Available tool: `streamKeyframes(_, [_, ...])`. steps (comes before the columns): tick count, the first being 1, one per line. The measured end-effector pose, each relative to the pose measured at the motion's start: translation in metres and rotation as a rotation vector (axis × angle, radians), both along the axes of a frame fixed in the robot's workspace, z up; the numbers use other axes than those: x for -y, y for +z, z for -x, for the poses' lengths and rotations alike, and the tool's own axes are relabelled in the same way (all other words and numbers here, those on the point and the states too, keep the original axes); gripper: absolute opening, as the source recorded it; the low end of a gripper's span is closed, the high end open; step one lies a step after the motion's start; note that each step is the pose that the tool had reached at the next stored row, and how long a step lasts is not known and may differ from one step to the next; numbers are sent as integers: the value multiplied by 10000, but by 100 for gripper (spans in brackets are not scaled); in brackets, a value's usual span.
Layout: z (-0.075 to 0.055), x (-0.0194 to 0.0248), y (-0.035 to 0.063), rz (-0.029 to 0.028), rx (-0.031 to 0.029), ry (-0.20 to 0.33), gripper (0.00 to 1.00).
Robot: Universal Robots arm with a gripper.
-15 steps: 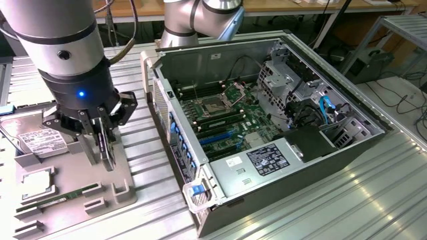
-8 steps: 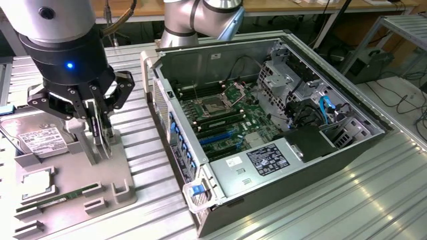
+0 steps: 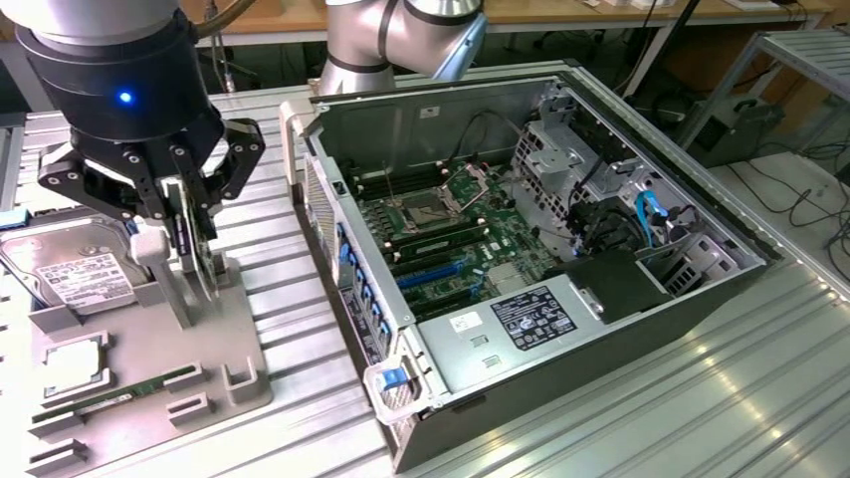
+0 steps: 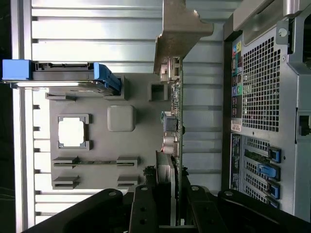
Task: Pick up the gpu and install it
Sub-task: 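Pick up the gpu and move the gpu toward the slot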
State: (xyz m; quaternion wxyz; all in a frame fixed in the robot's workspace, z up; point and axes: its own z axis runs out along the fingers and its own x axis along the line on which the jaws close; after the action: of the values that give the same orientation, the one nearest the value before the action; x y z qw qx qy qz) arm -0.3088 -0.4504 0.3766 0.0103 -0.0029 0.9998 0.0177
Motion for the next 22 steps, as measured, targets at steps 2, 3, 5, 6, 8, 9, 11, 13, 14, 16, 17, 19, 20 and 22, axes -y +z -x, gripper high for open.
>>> streamKeyframes(2, [0,0,34,0,0,0,28])
streamKeyframes(3, [0,0,67,0,0,0,28])
streamKeyframes(5, [0,0,120,0,1,0,28])
streamKeyframes(6, [0,0,136,1,0,0,28])
streamKeyframes(8, [0,0,187,-2,0,0,28])
streamKeyframes(9, [0,0,202,-4,1,0,28])
streamKeyframes(11, [0,0,233,-7,0,0,28])
streamKeyframes(13, [0,0,280,-13,0,0,28])
streamKeyframes(14, [0,0,299,-15,0,0,28])
streamKeyframes(16, [0,0,347,-15,0,0,28])
streamKeyframes(17, [0,0,357,-18,1,0,28])
streamKeyframes(19, [0,0,398,-19,-1,0,28])
streamKeyframes(20, [0,0,425,-21,-1,0,28])
streamKeyframes(22, [0,0,456,-29,1,0,28])
